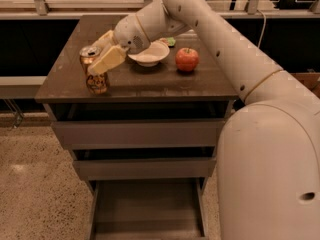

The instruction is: Pick orange can from bottom drawer and place on counter

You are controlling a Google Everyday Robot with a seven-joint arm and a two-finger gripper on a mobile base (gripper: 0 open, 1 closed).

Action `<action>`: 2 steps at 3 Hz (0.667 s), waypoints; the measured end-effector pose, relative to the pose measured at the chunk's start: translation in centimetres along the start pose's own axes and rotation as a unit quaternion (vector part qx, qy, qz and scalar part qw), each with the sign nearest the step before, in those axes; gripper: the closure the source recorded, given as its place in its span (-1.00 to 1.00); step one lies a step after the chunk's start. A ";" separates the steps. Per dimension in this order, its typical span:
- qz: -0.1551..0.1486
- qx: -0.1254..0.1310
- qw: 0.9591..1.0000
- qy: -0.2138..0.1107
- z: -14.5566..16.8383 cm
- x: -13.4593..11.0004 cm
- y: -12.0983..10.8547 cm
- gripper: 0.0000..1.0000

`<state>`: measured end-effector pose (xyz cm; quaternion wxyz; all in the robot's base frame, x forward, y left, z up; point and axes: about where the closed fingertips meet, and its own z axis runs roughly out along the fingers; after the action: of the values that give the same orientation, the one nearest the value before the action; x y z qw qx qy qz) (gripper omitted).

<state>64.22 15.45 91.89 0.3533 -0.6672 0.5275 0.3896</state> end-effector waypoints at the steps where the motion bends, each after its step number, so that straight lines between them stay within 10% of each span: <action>1: 0.024 0.022 0.999 0.025 0.6 1.8 0.8 0.62; 2: 0.030 0.018 0.999 0.028 1.5 2.5 0.7 0.17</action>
Offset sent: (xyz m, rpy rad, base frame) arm 0.0011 -0.0051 -0.0177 -0.0461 0.0136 -0.0579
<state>63.62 15.53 88.92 0.3385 -0.6551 0.5641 0.3715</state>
